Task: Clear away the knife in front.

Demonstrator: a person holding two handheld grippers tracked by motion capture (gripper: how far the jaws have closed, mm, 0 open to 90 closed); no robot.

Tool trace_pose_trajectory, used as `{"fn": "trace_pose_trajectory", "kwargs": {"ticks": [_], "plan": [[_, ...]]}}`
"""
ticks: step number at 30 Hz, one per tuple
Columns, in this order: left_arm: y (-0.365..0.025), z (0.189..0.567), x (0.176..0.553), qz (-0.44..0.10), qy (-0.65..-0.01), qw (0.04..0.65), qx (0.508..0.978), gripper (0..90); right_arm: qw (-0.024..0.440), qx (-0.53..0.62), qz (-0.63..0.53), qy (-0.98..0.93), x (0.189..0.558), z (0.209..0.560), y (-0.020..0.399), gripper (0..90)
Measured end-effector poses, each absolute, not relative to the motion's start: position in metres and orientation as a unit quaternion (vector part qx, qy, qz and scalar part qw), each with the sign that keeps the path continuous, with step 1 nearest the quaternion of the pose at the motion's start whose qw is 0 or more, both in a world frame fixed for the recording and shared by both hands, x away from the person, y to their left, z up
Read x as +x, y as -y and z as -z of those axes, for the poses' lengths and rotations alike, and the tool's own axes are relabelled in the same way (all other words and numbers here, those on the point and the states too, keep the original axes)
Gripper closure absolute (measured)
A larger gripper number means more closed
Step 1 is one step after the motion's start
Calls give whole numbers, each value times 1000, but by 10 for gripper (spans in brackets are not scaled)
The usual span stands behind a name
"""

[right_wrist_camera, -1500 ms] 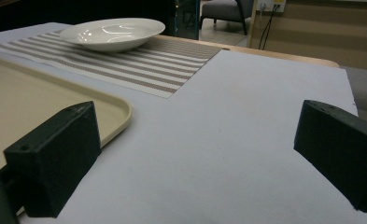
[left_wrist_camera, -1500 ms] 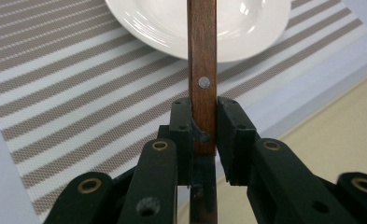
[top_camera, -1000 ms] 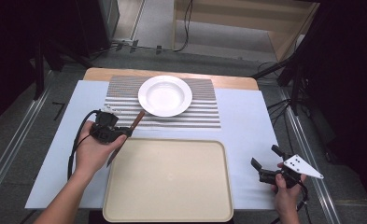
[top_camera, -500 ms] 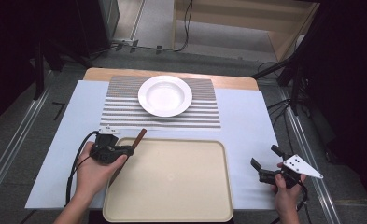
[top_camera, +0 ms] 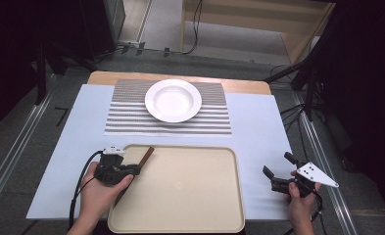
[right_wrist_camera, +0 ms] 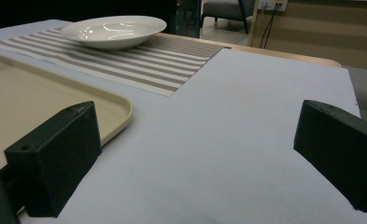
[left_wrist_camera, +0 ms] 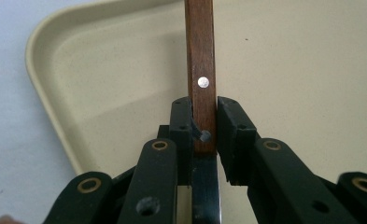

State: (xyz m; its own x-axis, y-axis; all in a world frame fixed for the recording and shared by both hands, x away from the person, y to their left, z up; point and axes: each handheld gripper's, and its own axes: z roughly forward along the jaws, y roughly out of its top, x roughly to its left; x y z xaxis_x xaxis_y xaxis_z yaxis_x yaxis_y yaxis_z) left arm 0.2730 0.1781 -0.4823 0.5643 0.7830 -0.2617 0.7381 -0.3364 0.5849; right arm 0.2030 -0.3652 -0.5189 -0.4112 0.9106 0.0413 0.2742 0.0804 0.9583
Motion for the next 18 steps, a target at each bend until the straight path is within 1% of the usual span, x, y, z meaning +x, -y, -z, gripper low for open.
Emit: {"fn": "trace_pose_trajectory", "kwargs": {"ticks": [7, 9, 10, 11, 13, 14, 16, 18], "plan": [[-176, 489, 268, -38, -467, 332, 819, 763, 311, 444, -511, -667, 203, 519, 365, 0], [-176, 489, 268, -51, -468, 329, 819, 757, 311, 444, -511, -667, 203, 519, 365, 0], [-176, 489, 268, -60, -467, 331, 818, 748, 310, 445, -511, -667, 203, 519, 365, 0], [-177, 487, 268, -68, -467, 337, 815, 718, 311, 444, -511, -667, 203, 519, 365, 0], [-177, 483, 268, -70, -452, 358, 814, 709, 311, 444, -511, -667, 203, 519, 365, 0], [-175, 482, 268, -79, -444, 360, 817, 718, 310, 443, -512, -667, 203, 519, 365, 0], [-170, 480, 268, -83, -422, 368, 824, 802, 311, 443, -511, -668, 203, 519, 365, 0], [-163, 482, 269, -80, -404, 363, 836, 887, 310, 444, -511, -667, 203, 519, 365, 0]]}}
